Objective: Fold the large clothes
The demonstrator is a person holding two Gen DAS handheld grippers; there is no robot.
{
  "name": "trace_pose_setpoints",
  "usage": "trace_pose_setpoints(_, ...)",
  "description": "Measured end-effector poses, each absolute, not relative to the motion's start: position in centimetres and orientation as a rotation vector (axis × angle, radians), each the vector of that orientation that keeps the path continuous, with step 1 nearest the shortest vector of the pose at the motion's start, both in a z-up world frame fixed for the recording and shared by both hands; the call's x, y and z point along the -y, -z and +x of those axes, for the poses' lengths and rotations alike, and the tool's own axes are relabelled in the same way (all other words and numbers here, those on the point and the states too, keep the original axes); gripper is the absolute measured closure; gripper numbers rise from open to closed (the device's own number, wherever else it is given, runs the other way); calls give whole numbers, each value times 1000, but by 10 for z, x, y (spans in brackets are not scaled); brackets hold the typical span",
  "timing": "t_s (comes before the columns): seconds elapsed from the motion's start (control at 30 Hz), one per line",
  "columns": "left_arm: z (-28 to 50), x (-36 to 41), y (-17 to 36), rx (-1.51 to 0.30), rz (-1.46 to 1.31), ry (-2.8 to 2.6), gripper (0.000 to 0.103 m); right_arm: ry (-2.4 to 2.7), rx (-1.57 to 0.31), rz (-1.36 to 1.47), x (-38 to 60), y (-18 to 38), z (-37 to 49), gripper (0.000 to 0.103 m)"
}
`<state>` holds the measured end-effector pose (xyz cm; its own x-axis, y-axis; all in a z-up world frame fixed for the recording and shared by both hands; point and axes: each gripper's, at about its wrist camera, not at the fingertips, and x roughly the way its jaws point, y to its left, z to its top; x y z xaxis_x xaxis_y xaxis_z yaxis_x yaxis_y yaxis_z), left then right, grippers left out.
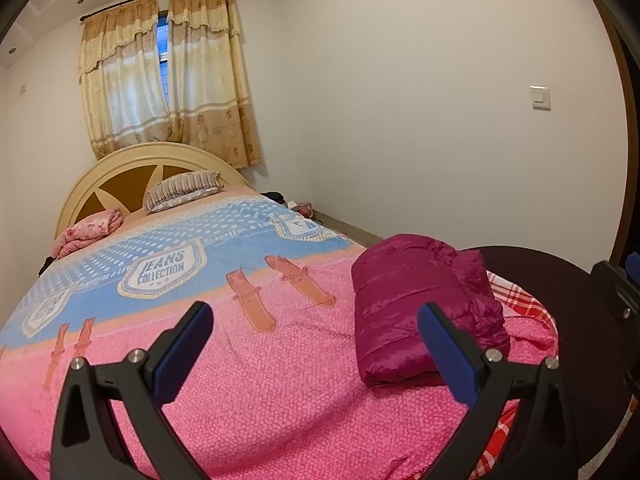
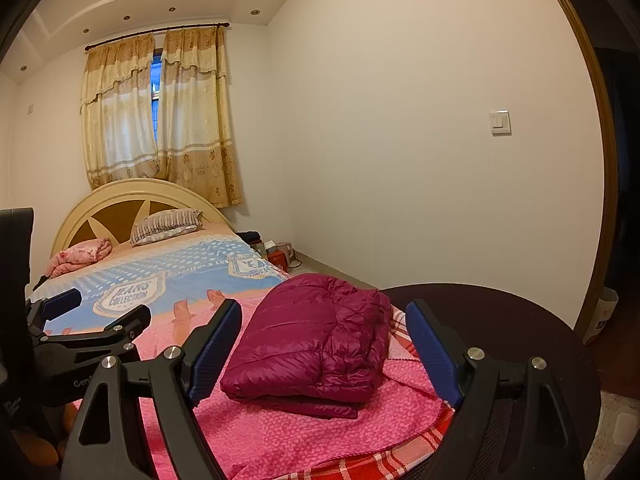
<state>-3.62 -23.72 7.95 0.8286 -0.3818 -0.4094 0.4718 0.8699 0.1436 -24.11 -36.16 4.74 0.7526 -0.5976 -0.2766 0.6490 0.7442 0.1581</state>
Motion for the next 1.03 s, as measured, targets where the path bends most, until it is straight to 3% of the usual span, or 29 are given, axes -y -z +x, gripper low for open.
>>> trace_pose_setpoints(1.03,-21,230,-74,-434,210,458,0,682,-244,292,364,-37,-236,19)
